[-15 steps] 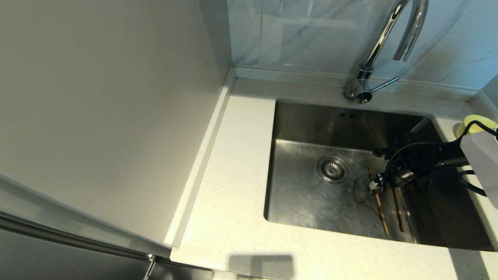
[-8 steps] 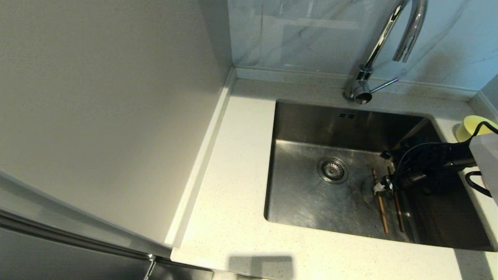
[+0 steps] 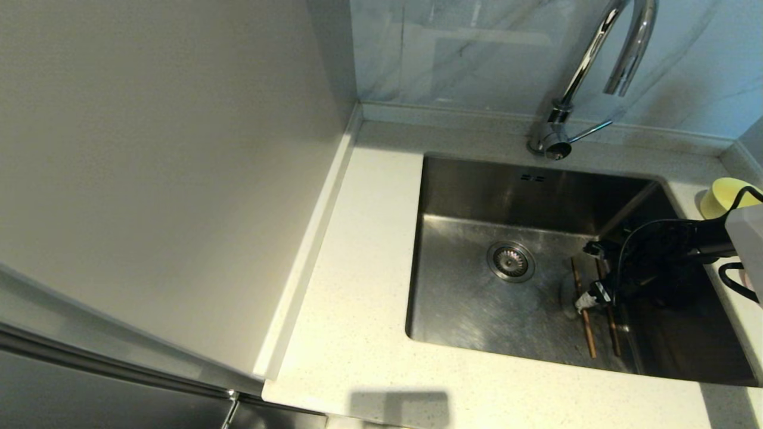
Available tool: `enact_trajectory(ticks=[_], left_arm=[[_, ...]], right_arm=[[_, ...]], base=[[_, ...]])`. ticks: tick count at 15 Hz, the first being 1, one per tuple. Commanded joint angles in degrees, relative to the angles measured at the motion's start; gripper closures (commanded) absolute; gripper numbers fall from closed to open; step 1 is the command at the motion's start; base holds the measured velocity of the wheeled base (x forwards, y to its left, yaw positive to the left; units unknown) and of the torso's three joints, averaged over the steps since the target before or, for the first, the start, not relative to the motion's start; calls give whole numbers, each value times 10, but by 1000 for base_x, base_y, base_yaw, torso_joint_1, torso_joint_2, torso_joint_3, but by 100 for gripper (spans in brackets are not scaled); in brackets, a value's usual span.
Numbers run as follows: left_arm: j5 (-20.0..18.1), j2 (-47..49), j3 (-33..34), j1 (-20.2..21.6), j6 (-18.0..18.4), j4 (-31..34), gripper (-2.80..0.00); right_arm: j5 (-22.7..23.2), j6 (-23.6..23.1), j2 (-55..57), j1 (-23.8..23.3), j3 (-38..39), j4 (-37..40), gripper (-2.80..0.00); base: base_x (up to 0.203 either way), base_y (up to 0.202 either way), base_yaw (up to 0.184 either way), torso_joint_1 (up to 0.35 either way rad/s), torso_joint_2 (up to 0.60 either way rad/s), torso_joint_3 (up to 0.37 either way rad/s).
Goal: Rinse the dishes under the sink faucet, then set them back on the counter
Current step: Put the chopsticks back to the table from the sink
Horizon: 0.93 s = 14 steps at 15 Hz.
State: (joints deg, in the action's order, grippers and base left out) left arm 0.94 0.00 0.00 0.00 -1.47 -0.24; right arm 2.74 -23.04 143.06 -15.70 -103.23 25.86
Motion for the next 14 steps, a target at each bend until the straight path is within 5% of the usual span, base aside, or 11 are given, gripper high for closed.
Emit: enact_trajectory(ticks=[1, 2, 3, 14], left_arm=[[0, -2, 0, 0, 0, 0, 0], [0, -2, 0, 0, 0, 0, 0], [0, -2, 0, 0, 0, 0, 0], [0, -2, 0, 0, 0, 0, 0]], right_arm=[[-1, -10, 4, 0, 1, 2, -280], [-1, -14, 5, 1, 1, 2, -280], [0, -15, 6, 1, 1, 1, 0], [7, 7, -32, 18, -2, -3, 0]], base=[[0, 0, 0, 0, 0, 0], [0, 0, 0, 0, 0, 0], [0, 0, 0, 0, 0, 0], [0, 0, 0, 0, 0, 0]])
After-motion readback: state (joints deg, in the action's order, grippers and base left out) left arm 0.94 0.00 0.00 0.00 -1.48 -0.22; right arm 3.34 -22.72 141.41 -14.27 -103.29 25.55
